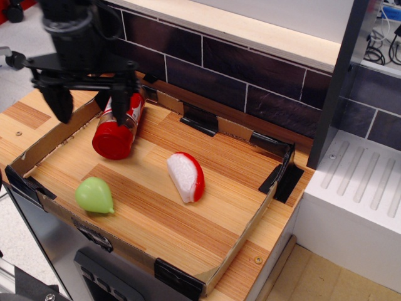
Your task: Upright basil bottle
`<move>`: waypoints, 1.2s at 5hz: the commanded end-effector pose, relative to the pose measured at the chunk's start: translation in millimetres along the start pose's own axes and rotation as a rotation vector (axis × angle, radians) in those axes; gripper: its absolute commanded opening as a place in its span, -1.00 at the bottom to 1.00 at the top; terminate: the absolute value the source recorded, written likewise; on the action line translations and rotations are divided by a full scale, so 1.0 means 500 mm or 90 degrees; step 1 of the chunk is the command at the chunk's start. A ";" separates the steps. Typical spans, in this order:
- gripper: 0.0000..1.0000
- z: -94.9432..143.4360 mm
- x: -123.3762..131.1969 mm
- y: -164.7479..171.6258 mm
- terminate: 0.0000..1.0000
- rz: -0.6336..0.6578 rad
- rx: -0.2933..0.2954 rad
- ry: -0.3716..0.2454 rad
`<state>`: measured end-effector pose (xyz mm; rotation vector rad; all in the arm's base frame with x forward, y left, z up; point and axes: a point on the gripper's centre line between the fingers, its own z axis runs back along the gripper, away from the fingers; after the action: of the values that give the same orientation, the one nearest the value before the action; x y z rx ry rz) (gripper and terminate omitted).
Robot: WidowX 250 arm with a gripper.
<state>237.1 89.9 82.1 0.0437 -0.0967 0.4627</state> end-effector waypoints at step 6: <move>1.00 -0.118 0.037 -0.002 -1.00 0.040 0.057 -0.032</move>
<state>255.2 99.4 21.1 0.1381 -0.1076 0.5333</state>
